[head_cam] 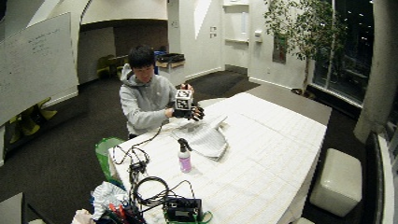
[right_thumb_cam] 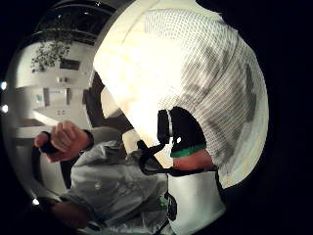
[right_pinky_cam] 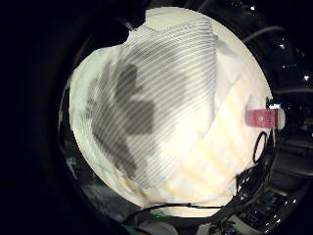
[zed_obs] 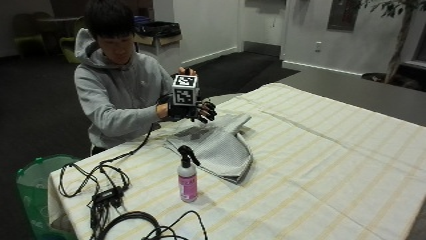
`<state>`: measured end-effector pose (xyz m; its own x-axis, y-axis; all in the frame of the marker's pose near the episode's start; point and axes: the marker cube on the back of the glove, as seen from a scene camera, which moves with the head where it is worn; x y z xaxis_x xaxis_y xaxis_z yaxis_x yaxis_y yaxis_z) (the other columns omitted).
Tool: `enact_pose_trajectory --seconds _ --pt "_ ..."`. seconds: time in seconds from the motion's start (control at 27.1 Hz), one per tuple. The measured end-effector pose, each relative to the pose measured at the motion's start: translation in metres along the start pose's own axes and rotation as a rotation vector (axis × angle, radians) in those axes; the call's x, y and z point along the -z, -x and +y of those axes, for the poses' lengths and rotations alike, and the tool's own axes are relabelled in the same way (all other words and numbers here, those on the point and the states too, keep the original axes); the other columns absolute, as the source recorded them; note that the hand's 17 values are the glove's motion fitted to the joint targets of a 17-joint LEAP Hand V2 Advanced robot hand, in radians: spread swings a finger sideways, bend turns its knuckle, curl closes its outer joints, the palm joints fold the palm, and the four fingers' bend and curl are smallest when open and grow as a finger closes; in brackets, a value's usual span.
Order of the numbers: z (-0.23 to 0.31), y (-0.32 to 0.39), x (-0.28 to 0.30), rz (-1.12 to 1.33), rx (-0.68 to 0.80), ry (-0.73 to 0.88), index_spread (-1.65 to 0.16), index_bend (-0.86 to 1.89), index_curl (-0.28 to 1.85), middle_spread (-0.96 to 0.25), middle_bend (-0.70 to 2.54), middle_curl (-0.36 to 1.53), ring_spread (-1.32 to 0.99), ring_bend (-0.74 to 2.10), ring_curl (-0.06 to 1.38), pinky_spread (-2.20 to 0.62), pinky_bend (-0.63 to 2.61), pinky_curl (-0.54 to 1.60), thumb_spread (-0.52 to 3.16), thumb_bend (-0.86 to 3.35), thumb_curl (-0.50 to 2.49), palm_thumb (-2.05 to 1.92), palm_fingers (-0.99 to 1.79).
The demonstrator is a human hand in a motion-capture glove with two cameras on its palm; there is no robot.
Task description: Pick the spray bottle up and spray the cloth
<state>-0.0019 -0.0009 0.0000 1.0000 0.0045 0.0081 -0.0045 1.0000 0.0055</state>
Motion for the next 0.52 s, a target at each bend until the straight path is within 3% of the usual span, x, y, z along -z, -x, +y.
enact_pose_trajectory --seconds 0.52 --pt "-0.0008 0.0003 -0.0011 0.008 -0.001 0.007 -0.33 0.12 0.13 -0.05 0.31 0.21 0.03 0.37 0.19 0.21 0.42 0.22 0.92 0.25 0.22 0.55 0.38"
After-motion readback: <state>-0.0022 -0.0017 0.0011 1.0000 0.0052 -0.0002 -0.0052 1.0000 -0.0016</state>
